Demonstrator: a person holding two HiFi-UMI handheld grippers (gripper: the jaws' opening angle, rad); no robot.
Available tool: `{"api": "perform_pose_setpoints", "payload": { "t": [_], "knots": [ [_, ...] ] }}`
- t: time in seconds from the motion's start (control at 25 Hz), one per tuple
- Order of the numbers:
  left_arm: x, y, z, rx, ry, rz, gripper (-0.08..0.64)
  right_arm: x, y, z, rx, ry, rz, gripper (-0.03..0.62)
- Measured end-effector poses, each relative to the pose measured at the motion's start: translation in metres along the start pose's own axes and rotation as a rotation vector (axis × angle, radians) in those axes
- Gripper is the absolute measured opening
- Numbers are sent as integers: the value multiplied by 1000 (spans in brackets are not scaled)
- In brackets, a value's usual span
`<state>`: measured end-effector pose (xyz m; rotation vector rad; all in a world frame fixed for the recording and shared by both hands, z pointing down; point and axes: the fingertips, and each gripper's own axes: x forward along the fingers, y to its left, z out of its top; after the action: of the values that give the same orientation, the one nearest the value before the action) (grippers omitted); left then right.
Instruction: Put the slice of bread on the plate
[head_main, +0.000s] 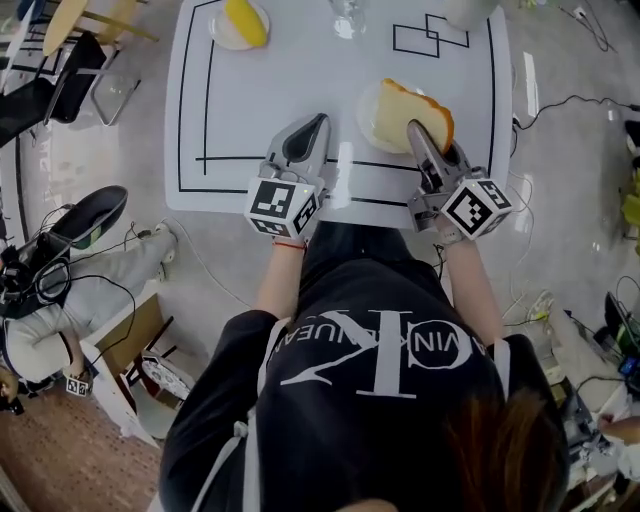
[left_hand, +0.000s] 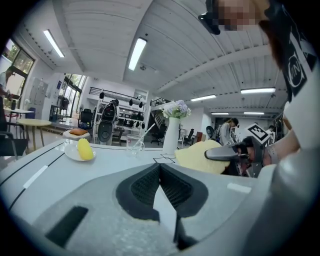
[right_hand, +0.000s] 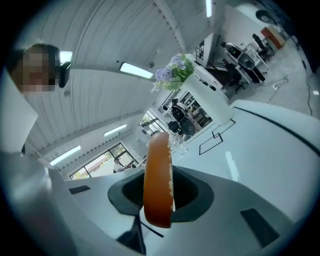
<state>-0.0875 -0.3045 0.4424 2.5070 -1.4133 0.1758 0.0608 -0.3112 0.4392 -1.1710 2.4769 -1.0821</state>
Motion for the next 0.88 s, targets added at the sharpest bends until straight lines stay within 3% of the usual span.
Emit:
{"api": "perform_pose_setpoints", "payload": {
  "t": [0.12,0.36,0.44,0.6,0.76,0.88],
  "knots": [
    [3,4,-2,-6,5,-5,2,7,-5,0,112,3,8,97],
    [6,8,-6,-19,19,-15,2,26,-5,-13,219,83,31,97],
    [8,10,-9,-24,24,-20,2,32,-8,-16,244,101,27,98],
    [13,10,-14,-32,34,-36,1,32,-28,-28,251,169,-69,97],
    [19,10,-16,-36,43,-60,1,38,-21,-24,320,160,-7,97],
    [25,9,-13,-31,44,-82,2,41,-20,-30,344,174,-10,97]
  ]
}}
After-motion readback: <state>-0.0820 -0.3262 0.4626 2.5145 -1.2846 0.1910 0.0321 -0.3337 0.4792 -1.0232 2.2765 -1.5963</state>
